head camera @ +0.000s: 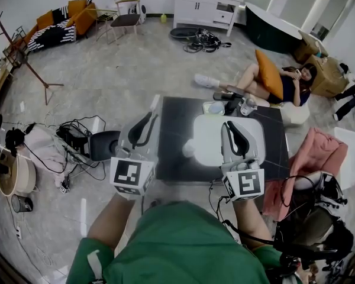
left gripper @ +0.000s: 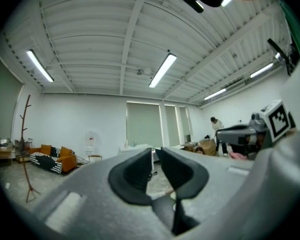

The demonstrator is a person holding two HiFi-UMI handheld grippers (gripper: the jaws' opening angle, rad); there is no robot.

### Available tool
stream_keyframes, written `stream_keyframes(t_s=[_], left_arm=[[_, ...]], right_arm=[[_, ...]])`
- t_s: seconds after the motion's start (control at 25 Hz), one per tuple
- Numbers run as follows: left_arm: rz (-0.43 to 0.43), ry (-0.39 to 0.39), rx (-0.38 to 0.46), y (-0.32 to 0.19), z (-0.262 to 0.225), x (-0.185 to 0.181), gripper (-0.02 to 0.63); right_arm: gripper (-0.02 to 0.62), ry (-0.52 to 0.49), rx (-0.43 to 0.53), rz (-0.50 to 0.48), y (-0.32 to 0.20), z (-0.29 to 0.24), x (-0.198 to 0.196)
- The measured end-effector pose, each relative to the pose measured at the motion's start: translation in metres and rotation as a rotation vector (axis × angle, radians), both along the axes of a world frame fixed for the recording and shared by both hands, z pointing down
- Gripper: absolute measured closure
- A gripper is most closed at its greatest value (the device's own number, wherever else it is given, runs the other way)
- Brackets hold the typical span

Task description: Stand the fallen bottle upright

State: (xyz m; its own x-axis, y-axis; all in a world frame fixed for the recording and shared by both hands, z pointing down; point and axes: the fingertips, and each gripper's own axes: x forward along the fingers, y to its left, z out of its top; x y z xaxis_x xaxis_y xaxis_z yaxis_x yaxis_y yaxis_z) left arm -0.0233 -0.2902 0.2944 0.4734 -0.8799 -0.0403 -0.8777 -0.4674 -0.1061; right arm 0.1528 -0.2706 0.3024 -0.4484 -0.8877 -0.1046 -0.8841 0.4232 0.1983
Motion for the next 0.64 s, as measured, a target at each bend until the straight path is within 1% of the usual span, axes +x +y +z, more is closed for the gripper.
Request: stream_keyframes(t_s=[0.64], left_arm=[[-0.037,-0.008,-0.014,-0.005,0.009,0.027,0.552]], right_arm=[[0.563,0.002,-0.011,-0.041,-0.007,0.006,0.027]])
